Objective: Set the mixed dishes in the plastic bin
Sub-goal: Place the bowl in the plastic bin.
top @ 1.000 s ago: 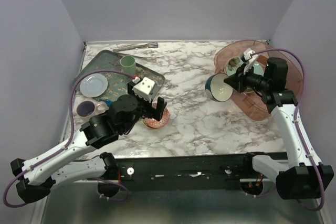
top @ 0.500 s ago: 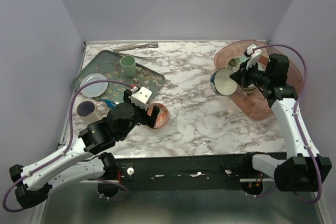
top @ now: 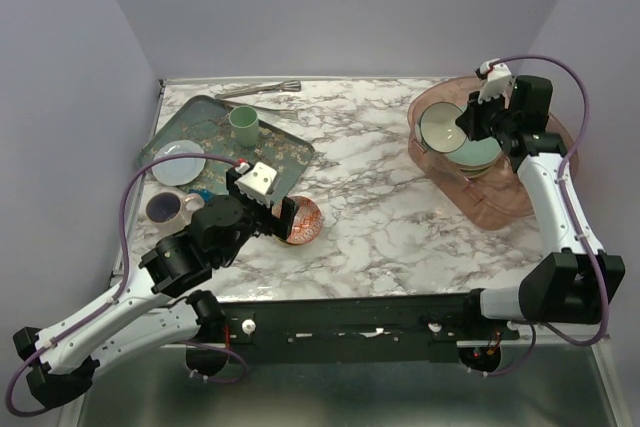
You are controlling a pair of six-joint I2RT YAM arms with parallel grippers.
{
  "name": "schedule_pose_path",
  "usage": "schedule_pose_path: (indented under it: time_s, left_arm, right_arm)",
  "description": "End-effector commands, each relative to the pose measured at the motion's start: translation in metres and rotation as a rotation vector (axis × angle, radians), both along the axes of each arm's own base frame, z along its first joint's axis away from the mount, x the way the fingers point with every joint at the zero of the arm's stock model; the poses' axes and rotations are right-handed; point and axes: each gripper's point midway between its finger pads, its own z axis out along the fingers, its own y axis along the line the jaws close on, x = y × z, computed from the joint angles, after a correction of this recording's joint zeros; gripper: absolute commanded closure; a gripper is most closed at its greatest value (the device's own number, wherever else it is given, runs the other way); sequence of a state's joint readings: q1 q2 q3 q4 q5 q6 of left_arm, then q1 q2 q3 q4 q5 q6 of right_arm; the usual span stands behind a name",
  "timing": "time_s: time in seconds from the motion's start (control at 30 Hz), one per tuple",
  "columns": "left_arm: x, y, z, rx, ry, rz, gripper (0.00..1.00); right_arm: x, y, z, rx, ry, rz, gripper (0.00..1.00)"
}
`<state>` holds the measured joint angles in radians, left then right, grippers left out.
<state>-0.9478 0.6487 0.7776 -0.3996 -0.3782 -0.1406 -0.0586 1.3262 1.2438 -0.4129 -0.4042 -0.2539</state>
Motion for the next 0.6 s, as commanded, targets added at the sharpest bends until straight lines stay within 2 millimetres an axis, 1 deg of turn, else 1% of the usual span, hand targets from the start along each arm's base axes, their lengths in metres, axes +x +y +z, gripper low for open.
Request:
schedule_pose_path:
  time_s: [0.0, 0.07, 0.13, 0.17, 0.23, 0.27, 0.33, 0.37, 0.4, 0.47, 0.53, 0.57]
  left_arm:
    - [-0.002, -0.004, 0.003, -0.033, -0.004, -0.029, 0.01]
    - [-0.002, -0.004, 0.003, -0.033, -0.003, -0.029, 0.01]
    - [-0.002, -0.004, 0.003, -0.033, -0.003, -0.029, 0.01]
    - [-0.001, -0.004, 0.003, -0.034, -0.004, -0.027, 0.01]
    - [-0.001, -0.003, 0.003, -0.034, 0.0, -0.027, 0.01]
    - [0.0, -0.002, 0.003, -0.038, -0.001, -0.02, 0.01]
    - [0.0, -0.001, 0.004, -0.04, -0.002, -0.019, 0.01]
    - [0.001, 0.0, 0.004, -0.042, 0.001, -0.015, 0.01]
    - [0.001, -0.001, 0.003, -0.042, 0.0, -0.017, 0.01]
    - [0.001, -0.002, 0.004, -0.045, 0.001, -0.021, 0.01]
    - [0.002, -0.001, 0.003, -0.046, 0.004, -0.019, 0.01]
    - [0.002, -0.001, 0.003, -0.044, 0.005, -0.019, 0.01]
  right_arm:
    - [0.026, -0.031, 0.022, 0.058, -0.028, -0.169, 1.0]
    - [0.036, -0.045, 0.013, 0.089, 0.008, -0.234, 0.99]
    - [0.042, -0.053, 0.014, 0.118, 0.017, -0.278, 0.99]
    - [0.047, -0.062, 0.004, 0.127, 0.042, -0.309, 0.99]
    - [0.054, -0.07, 0.002, 0.146, 0.052, -0.352, 0.99]
    - [0.058, -0.076, -0.006, 0.144, 0.07, -0.372, 0.99]
    - [0.064, -0.083, -0.009, 0.16, 0.08, -0.424, 0.99]
    - [0.066, -0.088, -0.012, 0.162, 0.087, -0.442, 0.99]
    - [0.07, -0.092, -0.02, 0.163, 0.104, -0.458, 0.99]
    - [0.074, -0.1, -0.024, 0.172, 0.115, -0.491, 0.99]
    - [0.079, -0.104, -0.033, 0.182, 0.136, -0.506, 0.99]
    - [0.082, -0.107, -0.032, 0.184, 0.134, -0.511, 0.99]
